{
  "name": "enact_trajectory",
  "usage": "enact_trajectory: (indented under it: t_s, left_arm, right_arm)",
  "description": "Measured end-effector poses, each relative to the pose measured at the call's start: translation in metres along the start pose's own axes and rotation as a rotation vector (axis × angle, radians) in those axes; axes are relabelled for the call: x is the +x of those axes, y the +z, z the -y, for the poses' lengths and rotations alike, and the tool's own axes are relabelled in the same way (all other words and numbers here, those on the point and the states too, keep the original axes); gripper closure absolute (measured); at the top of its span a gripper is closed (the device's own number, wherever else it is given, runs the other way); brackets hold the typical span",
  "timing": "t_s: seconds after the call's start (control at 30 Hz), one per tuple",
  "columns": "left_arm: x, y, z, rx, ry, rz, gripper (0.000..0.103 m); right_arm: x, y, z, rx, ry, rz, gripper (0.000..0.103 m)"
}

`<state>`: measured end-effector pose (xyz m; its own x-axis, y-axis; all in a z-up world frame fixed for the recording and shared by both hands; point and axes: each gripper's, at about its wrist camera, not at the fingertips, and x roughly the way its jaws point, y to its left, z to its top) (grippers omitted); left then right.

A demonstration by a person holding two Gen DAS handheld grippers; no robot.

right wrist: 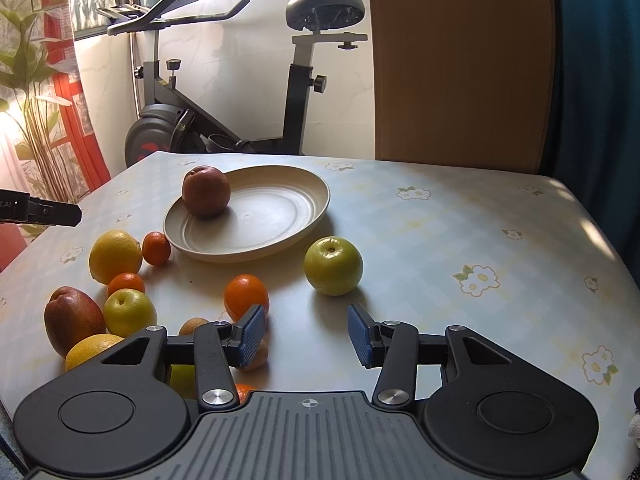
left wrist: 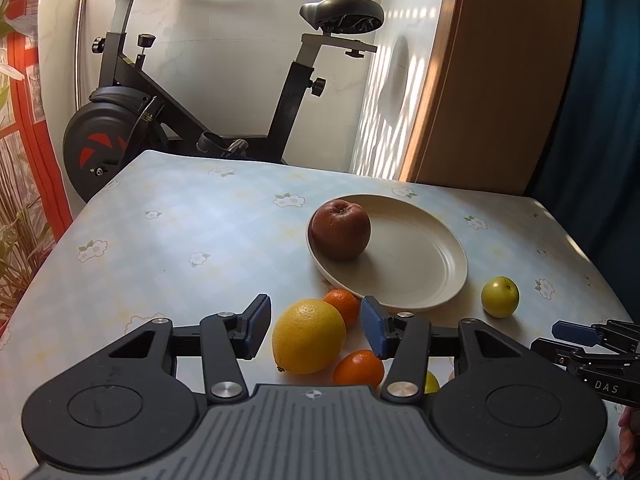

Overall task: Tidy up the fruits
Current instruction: 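Withdraw the left tool from the plate while the right tool approaches a tangerine, then grasp the tangerine with the right tool while the left tool approaches a green apple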

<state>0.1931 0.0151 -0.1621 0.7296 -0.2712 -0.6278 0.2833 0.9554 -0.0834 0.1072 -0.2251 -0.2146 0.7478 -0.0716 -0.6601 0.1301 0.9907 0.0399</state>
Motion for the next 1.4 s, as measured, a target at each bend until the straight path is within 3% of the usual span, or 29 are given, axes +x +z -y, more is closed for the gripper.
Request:
enact_trajectory:
  t_s: [0.2,0.77,1.4]
  left_arm:
    - [-0.001,-0.001,-0.001,-0.008,-0.013,-0.008,0.05]
    - [-0.008,-0.01,0.002,-0.016,-0.032,-0.029,0.051]
    - [0.004,-0.016,0.003,-0.058,-0.06,-0.08,0.052]
  right_arm:
    - [-0.011,-0.004,-0.007,-0.044,0.018,-0.006,0.067]
    - [-0.018,-0.028,-0.024,-0.089,0.117,-0.087,0.067]
    - [-0.006,-0.035,-0.024,-0.089,0.098,-0.13,0.066]
